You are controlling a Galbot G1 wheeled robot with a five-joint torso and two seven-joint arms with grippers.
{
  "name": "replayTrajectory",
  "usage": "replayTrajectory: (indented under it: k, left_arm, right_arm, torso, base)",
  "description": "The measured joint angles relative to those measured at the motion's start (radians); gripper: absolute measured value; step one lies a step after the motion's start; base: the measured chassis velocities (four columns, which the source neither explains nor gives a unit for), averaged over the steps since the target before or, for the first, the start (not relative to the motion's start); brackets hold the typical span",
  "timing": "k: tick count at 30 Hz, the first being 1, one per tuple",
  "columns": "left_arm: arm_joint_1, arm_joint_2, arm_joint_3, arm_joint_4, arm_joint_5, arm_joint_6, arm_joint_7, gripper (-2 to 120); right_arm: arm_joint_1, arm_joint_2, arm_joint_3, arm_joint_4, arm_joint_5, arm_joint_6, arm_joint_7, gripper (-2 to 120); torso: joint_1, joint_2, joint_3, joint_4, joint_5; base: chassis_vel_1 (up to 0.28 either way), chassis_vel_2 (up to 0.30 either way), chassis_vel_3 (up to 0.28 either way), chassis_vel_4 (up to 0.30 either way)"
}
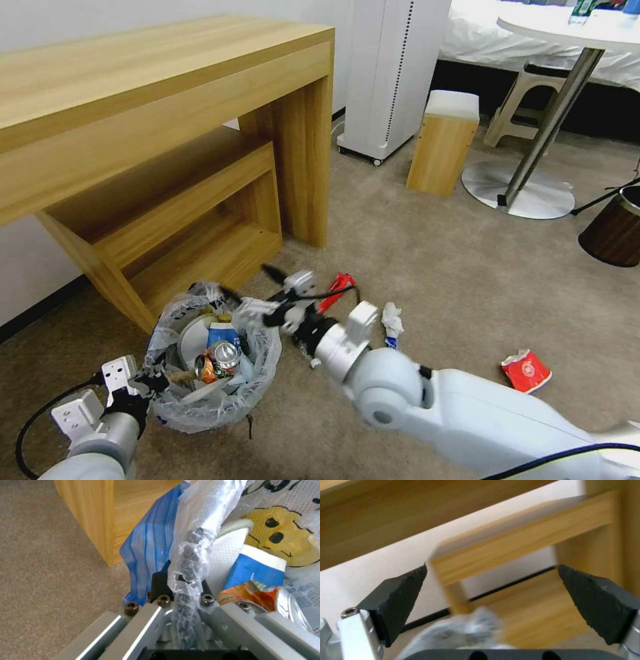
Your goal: Pick up the trash bin and place the garbage on the floor into it.
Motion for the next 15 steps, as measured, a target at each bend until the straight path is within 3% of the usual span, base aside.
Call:
replayTrajectory:
  k: [8, 9, 15]
  left_arm:
    - [-0.003, 0.000, 0.003, -0.005, 0.000, 0.000, 0.002, 0]
    - [-0.002, 0.000, 0.003, -0.009, 0.000, -0.001, 0.003, 0]
    - [0.004, 0.005, 0.003, -0.018, 0.000, -0.003, 0.006, 0]
  right_arm:
    - [-0.119, -0.056, 0.159, 0.034, -0.004, -0.017, 0.026, 100]
    - [-0.190, -0.078, 0.231, 0.050, -0.007, -0.021, 0.030, 100]
    - [-0.279, -0.098, 0.326, 0.062, -0.017, -0.021, 0.031, 100]
  torso:
    - [0.000, 0.000, 0.000, -0.0001, 0.0000]
    - [0.000, 0.000, 0.000, 0.0000, 0.0000]
    - [0.000, 0.000, 0.000, -0.0001, 0.0000]
  base:
    - [0.000, 0.000, 0.000, 0.000]
    - [0.000, 0.000, 0.000, 0.000]
    - [0.000, 0.000, 0.000, 0.000]
